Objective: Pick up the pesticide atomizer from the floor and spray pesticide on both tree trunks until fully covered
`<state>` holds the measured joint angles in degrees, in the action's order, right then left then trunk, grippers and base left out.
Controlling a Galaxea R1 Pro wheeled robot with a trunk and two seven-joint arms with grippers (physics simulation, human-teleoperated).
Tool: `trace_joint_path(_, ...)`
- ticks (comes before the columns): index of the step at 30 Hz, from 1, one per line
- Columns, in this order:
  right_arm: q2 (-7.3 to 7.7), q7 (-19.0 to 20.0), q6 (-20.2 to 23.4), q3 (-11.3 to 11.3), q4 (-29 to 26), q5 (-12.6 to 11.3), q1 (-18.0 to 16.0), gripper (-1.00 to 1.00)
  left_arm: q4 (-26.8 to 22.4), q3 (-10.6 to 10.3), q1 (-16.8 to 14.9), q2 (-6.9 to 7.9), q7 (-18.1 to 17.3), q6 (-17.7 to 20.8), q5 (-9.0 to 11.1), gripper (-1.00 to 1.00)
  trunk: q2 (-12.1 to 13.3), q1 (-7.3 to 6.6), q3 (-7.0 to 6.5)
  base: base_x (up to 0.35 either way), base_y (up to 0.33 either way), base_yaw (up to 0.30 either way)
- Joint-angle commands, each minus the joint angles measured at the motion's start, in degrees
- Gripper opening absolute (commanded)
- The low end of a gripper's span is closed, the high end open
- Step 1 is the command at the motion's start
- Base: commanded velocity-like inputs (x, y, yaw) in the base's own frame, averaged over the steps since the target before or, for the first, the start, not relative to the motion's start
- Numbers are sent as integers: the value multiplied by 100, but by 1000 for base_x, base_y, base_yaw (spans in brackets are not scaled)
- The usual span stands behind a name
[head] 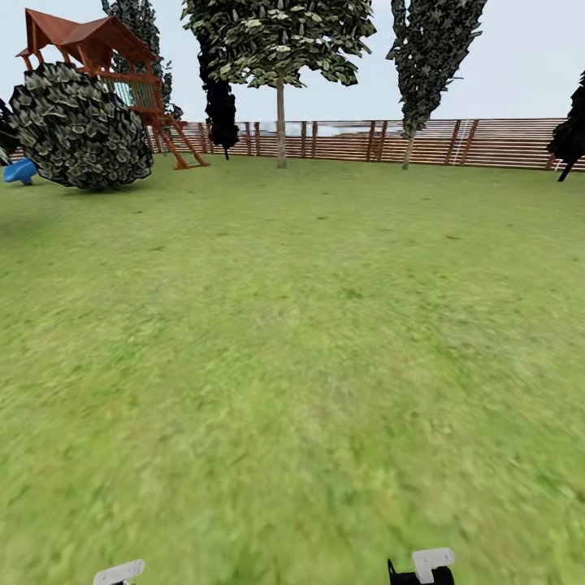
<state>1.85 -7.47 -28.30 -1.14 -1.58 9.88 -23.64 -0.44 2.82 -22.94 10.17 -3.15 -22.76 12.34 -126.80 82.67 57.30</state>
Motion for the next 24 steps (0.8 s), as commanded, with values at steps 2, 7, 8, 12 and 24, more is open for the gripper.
trace_joint_path(2,0,0,0,0,0,0,0,100,3,1,0,-27,-1,2,-11,-100,0,0,0,339,0,0)
trace_joint_path(7,0,0,0,0,0,2,-3,100,23,0,0,-141,-8,7,-59,-100,0,0,0,339,0,0)
trace_joint_path(8,0,0,0,2,0,1,-2,100,25,-1,0,-148,-5,6,-62,-100,0,0,0,339,0,0)
trace_joint_path(12,0,0,0,1,0,2,0,100,26,3,0,-142,0,7,-18,-100,0,0,0,339,0,0)
trace_joint_path(24,9,0,0,4,0,-4,0,100,26,-1,0,-156,0,2,11,-100,0,0,0,339,0,0)
